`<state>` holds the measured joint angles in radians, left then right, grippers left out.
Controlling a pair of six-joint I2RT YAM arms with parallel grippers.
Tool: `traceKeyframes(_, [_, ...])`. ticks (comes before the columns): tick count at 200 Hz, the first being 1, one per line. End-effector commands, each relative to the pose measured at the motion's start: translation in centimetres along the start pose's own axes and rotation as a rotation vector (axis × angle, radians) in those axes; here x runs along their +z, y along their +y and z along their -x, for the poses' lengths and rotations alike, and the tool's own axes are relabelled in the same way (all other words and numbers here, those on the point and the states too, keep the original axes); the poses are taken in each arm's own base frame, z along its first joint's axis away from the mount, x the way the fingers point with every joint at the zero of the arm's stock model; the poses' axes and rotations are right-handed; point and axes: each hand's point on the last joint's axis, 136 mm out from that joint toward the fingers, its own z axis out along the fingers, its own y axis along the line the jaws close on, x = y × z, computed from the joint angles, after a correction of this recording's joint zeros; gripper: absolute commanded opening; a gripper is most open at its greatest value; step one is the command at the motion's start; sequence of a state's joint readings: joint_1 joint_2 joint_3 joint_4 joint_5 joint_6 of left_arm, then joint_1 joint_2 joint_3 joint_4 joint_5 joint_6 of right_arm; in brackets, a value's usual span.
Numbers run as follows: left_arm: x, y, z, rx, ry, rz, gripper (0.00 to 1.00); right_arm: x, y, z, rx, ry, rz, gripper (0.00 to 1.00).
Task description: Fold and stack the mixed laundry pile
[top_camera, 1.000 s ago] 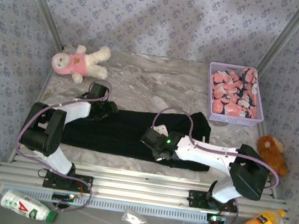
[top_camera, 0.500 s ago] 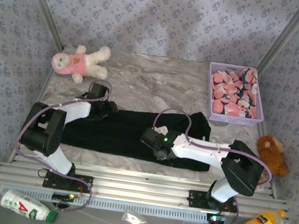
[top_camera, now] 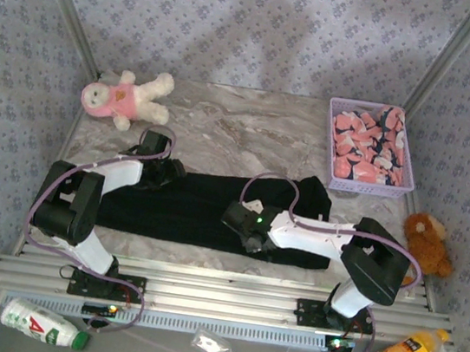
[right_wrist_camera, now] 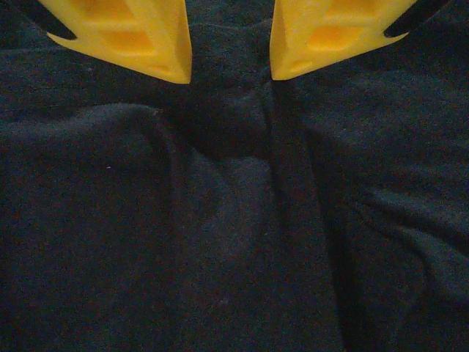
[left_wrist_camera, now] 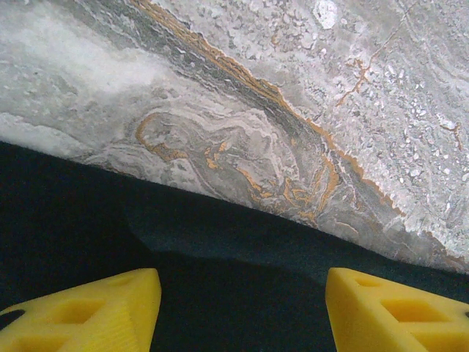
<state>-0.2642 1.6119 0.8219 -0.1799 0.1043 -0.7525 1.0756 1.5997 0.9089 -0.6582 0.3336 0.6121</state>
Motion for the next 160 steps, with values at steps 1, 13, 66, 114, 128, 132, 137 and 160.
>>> traceKeyframes(1, [0.1, 0.3, 0.2, -0.001, -0.004, 0.020, 0.63, 0.2, 1.2, -0.5, 0.000, 0.010, 0.048, 0.37])
traceKeyframes(13, [0.1, 0.4, 0.1, -0.002, -0.003, 0.022, 0.63, 0.1, 1.6, -0.6, 0.006, 0.008, 0.077, 0.38])
traceKeyframes(66, [0.2, 0.7, -0.1, -0.006, -0.001, 0.024, 0.63, 0.5, -0.2, -1.4, 0.030, 0.044, 0.003, 0.34])
traceKeyframes(114, [0.2, 0.8, -0.2, -0.008, -0.002, 0.026, 0.63, -1.2, -1.1, 0.4, 0.014, -0.002, -0.049, 0.00])
traceKeyframes(128, [0.1, 1.0, -0.1, -0.009, -0.005, 0.031, 0.63, -2.3, -0.7, 1.1, 0.016, -0.016, -0.029, 0.00])
traceKeyframes(132, [0.1, 0.9, -0.1, -0.010, -0.006, 0.031, 0.63, -2.6, -0.5, 1.3, 0.018, -0.019, -0.022, 0.00])
traceKeyframes(137, [0.1, 1.0, -0.1, -0.009, -0.005, 0.033, 0.63, -3.0, -0.3, 1.4, 0.019, -0.017, -0.007, 0.00])
traceKeyframes(160, [0.2, 1.1, -0.2, -0.009, -0.003, 0.035, 0.63, -4.1, 1.6, 1.1, 0.029, 0.040, 0.099, 0.00])
